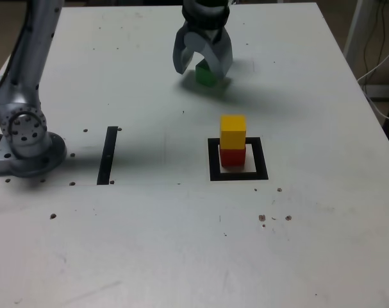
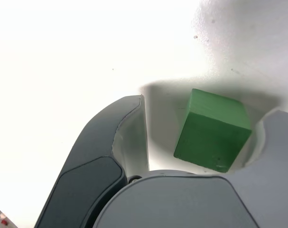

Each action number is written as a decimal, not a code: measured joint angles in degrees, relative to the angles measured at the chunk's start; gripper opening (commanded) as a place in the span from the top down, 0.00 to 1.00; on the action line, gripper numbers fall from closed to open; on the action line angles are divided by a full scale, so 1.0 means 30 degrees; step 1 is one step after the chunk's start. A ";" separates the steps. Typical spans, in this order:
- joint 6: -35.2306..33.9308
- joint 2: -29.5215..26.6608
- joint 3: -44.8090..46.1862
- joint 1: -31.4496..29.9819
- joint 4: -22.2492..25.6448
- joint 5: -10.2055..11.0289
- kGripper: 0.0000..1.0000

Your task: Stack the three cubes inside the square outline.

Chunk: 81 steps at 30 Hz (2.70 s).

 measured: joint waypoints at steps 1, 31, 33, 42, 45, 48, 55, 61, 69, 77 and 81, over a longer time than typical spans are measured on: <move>0.0000 0.0059 -0.0059 0.0000 -0.0001 -0.0056 0.44; 0.0140 -0.1060 -0.0021 -0.0611 -0.0742 -0.1479 0.85; 0.0108 -0.1100 -0.0022 -0.0624 -0.0741 -0.1548 0.86; -0.1434 -0.1935 -0.0665 -0.1727 -0.0396 -0.1949 0.88; -0.3459 -0.3293 -0.0851 -0.2790 0.0664 -0.1806 0.89; -0.5460 -0.3983 -0.0870 -0.3991 0.1633 -0.1769 0.90; -1.0108 -0.4791 -0.1772 -0.7729 0.4869 -0.2001 0.91; -1.4040 -0.4827 -0.3237 -0.9472 0.6365 -0.2111 0.91; -1.6890 -0.4505 -0.3399 -1.0442 0.6624 -0.3094 0.91; -1.8252 -0.4337 -0.3127 -1.1357 0.6457 -0.3819 0.91; -1.8727 -0.4337 -0.3126 -1.1829 0.6457 -0.3811 0.91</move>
